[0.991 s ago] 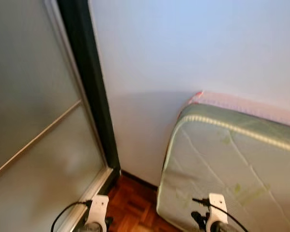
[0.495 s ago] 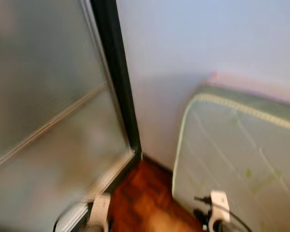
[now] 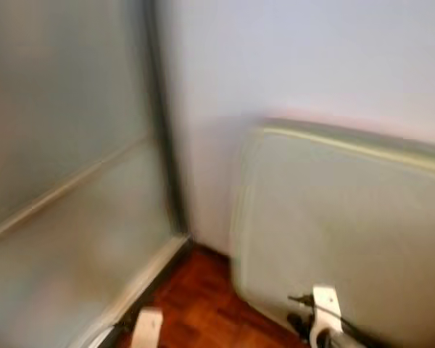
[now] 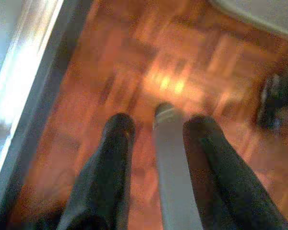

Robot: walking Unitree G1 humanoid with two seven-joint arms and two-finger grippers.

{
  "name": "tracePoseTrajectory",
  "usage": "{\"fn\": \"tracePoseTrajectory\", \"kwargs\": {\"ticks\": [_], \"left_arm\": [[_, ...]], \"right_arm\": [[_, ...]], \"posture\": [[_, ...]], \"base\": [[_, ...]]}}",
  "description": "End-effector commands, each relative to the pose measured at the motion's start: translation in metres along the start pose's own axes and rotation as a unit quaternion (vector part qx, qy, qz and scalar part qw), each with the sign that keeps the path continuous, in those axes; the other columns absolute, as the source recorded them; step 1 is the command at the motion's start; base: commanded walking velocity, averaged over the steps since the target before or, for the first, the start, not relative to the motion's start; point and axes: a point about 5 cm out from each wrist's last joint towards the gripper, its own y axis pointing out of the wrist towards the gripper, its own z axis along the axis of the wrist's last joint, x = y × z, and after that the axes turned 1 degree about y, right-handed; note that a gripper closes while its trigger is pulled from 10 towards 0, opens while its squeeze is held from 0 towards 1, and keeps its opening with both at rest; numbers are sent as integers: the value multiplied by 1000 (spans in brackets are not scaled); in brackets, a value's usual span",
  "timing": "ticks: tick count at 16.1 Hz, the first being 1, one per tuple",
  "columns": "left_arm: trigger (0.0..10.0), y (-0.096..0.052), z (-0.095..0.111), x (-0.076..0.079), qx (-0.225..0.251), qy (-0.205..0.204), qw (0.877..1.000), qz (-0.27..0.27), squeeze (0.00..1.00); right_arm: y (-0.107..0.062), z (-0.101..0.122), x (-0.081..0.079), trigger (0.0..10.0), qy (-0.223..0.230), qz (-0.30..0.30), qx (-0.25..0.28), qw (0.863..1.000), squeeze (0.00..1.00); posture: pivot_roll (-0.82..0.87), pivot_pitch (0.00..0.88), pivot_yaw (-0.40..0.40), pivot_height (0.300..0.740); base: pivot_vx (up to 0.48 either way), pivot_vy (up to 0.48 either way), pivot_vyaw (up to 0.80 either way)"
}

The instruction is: Clean up the room

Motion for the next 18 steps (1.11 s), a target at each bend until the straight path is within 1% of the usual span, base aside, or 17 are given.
{"fn": "tracePoseTrajectory", "kwargs": {"ticks": [1,5,6,7,8,9,18], "left_arm": [[10000,0,3,0,9,4,1000,0,0],[10000,0,1,-1,11,11,1000,8,0],[10000,0,1,1,17,-10,1000,1,0],[10000,-1,0,1,16,-7,1000,-7,0],[10000,0,-1,1,9,-3,1000,-4,0],[10000,-1,-1,1,10,-8,1000,-2,0],[10000,0,1,0,12,-1,1000,2,0]], "right_arm": [[2,9,-4,10000,-4,4,6,1000,0],[2,7,-4,10000,-1,3,6,1000,0],[2,6,-4,10000,4,1,6,1000,0],[1,5,-4,10000,6,1,7,1000,0],[1,4,-3,10000,7,1,6,1000,0],[1,4,-3,10000,8,0,5,1000,0],[1,7,-2,10000,17,-7,10,1000,0]], "posture": [[-70,0,2,740],[-74,0,1,740],[-73,0,0,740],[-69,0,0,740],[-68,0,-1,740],[-68,0,-2,740],[-66,0,-2,740]], "base": [[-289,0,0],[0,0,0],[0,0,0],[360,0,0],[424,0,0],[405,0,0],[0,0,0]]}}
